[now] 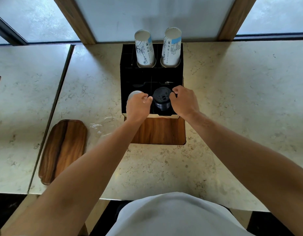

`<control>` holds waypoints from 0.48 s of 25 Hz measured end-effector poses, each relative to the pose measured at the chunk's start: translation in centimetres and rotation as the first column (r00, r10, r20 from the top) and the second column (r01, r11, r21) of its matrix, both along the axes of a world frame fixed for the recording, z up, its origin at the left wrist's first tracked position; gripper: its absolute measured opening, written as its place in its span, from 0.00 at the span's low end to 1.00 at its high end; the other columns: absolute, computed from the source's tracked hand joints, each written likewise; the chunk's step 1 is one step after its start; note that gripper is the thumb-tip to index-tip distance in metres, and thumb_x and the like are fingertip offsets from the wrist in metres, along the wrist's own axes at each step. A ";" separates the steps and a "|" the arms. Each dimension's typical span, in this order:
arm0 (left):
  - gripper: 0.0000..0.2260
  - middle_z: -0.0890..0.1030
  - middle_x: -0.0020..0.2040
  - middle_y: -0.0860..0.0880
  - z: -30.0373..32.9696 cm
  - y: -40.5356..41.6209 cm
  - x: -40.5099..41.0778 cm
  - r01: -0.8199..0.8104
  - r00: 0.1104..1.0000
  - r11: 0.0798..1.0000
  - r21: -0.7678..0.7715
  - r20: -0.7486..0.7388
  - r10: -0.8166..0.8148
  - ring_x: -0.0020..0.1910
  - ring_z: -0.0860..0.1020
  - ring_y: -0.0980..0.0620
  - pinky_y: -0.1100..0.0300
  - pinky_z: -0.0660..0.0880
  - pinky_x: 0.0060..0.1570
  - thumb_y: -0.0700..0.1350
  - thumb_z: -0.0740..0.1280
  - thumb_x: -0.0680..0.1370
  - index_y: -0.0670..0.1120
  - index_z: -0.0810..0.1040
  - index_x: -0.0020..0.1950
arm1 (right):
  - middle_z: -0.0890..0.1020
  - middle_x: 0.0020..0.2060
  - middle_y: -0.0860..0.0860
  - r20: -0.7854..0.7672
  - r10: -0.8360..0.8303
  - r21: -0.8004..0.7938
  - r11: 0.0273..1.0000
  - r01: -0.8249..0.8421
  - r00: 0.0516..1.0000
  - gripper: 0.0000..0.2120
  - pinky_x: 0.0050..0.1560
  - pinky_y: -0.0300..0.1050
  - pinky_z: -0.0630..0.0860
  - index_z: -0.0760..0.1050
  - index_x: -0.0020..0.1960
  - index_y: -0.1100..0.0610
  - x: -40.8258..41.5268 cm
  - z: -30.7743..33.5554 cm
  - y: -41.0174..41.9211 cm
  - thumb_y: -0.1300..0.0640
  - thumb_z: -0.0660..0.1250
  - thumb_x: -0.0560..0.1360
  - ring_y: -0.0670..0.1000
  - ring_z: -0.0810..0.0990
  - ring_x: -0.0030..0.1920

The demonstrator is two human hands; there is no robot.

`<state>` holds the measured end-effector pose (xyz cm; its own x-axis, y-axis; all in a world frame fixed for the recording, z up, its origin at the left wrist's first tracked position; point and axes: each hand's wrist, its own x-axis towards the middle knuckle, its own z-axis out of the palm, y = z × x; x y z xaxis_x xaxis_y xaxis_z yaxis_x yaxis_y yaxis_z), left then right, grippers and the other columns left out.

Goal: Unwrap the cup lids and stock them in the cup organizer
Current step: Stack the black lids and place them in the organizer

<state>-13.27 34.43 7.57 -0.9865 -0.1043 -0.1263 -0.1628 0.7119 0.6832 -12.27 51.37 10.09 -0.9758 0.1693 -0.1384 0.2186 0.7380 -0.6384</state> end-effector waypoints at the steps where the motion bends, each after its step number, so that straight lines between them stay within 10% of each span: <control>1: 0.16 0.84 0.60 0.46 0.1 -0.6 0.7 -0.002 1.000 1.000 0.007 -0.007 0.002 0.58 0.81 0.48 0.55 0.78 0.60 0.51 0.66 0.82 0.45 0.81 0.66 | 0.83 0.60 0.53 -0.022 0.027 -0.007 1.000 -0.027 0.999 0.16 0.59 0.43 0.76 0.77 0.67 0.59 0.5 0.2 -0.4 0.54 0.61 0.84 0.52 0.82 0.60; 12: 0.14 0.86 0.46 0.46 0.6 -10.6 8.2 -0.280 0.960 0.959 0.046 0.010 0.280 0.44 0.84 0.48 0.49 0.82 0.50 0.52 0.66 0.81 0.42 0.83 0.55 | 0.82 0.60 0.55 0.000 0.344 -0.120 0.932 -0.341 0.939 0.15 0.62 0.45 0.78 0.80 0.64 0.59 5.1 -2.1 -9.1 0.56 0.67 0.80 0.53 0.82 0.58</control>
<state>-5.03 23.80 8.13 -0.9182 -0.3703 -0.1404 -0.3530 0.6047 0.7139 -7.18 42.23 7.98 -0.9684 -0.1931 -0.1579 -0.0200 0.6911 -0.7225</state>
